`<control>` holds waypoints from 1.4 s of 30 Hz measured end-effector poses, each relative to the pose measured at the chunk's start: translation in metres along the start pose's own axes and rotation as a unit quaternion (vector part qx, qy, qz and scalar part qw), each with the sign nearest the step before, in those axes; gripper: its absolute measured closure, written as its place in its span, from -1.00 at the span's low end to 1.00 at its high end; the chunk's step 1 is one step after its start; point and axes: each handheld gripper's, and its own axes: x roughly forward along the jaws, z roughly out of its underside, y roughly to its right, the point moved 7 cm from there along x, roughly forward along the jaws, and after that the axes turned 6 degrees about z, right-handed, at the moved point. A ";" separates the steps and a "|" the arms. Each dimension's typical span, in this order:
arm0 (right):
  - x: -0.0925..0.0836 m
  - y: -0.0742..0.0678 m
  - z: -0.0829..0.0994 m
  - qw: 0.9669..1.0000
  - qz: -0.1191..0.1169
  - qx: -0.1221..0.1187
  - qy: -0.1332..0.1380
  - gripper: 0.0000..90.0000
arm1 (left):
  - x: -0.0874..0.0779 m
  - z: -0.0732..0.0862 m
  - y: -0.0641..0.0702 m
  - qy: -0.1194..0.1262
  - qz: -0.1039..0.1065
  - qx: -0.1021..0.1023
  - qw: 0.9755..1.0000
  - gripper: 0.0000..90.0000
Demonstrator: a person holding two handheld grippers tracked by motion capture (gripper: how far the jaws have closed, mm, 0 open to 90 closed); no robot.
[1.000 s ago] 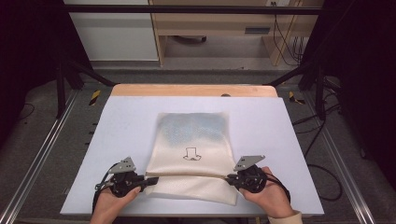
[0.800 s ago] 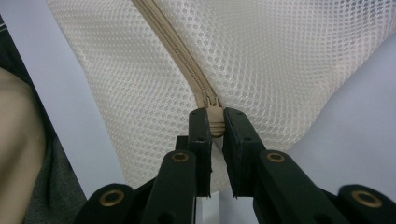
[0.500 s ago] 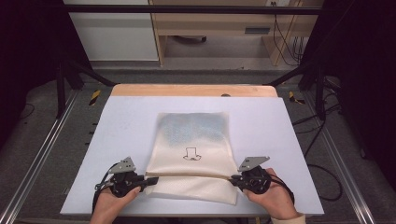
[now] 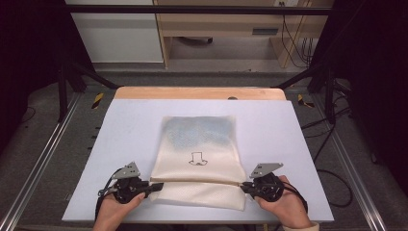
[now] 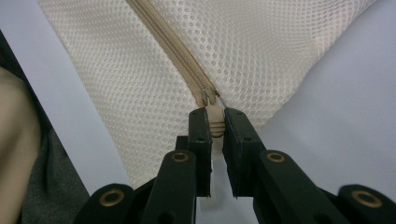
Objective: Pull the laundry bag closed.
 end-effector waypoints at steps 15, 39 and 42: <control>0.002 0.002 -0.007 0.999 0.009 0.026 0.028 -0.01 | -0.007 0.000 0.005 0.007 -0.037 -0.009 0.999 -0.26; -0.033 0.083 -0.017 0.960 0.193 0.157 0.128 -0.83 | -0.098 -0.001 -0.073 0.043 -0.246 -0.003 0.968 -0.84; -0.035 0.099 -0.002 0.952 0.220 0.170 0.125 -0.79 | -0.109 0.006 -0.091 0.041 -0.260 -0.009 0.965 -0.87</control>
